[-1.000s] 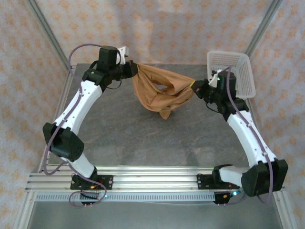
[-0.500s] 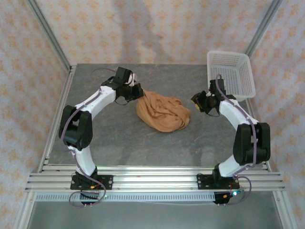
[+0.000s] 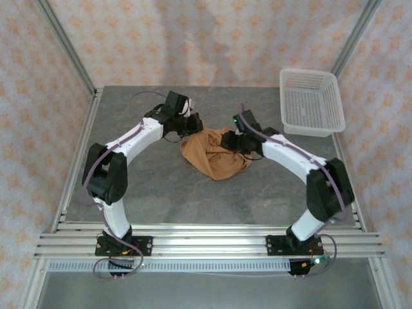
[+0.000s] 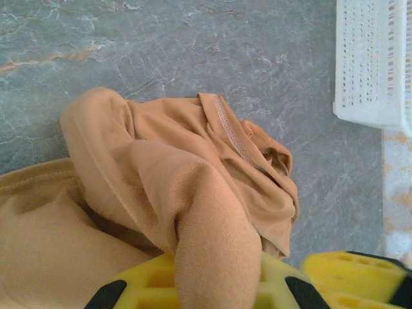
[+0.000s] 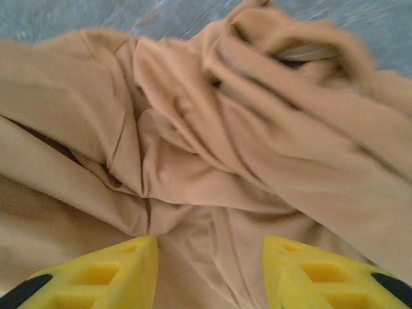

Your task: Fold the inside-out t-shirt

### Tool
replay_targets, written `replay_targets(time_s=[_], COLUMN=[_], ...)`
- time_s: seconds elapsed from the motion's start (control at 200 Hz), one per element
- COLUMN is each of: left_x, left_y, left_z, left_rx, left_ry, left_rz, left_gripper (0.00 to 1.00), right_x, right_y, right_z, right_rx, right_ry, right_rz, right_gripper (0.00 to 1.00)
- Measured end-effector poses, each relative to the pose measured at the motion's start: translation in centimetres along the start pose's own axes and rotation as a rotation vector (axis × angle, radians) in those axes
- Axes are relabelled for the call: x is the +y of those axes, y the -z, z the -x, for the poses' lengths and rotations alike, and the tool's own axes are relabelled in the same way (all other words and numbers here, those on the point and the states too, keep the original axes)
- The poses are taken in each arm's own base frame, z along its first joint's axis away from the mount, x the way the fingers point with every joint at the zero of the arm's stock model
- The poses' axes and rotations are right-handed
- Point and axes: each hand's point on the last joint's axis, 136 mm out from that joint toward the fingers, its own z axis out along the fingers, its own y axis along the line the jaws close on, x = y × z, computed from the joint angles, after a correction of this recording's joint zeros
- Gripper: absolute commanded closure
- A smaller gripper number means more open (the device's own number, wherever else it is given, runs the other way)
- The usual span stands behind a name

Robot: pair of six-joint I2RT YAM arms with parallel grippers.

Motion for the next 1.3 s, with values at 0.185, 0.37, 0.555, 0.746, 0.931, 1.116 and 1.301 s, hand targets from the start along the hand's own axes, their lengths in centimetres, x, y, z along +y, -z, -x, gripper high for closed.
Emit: replay_targets(time_s=[0.185,0.37,0.555,0.746,0.931,1.116,1.301], left_x=[0.1,0.0,-0.9,-0.7,-0.5,-0.2,-1.9], left_y=[0.0,0.8,2.6,3.4,3.9,6.1,8.7], left_z=[0.1,0.3,0.9,1.5,1.7,4.4,7.7], left_rx=[-0.004,-0.02,-0.051,-0.069,-0.072,-0.122,-0.202], left_ry=[-0.001,-0.006,-0.02,-0.015,-0.035,-0.056,-0.079], left_rz=[0.007,0.014,-0.003,-0.004,0.003,0.012,-0.042], left_gripper=[1.0,1.0,1.0,1.0,1.0,1.0,1.0], right_x=[1.5,0.0,-0.4,0.5,1.9,6.4,8.4], right_y=[-4.5,-7.1,-7.4,-5.9,-2.7,9.5,24.3], right_z=[-1.0,-1.6,-0.4,2.1,3.2,7.0,10.9], right_rx=[0.072,0.113,0.098,0.044,0.033,-0.094,-0.316], right_ry=[0.079,0.104,0.153,0.206,0.2,0.096,-0.046], right_rz=[-0.055,-0.131,-0.191,-0.227,-0.207,0.048,0.376], right_gripper=[0.48,0.48,0.79,1.0,1.0,1.0,1.0])
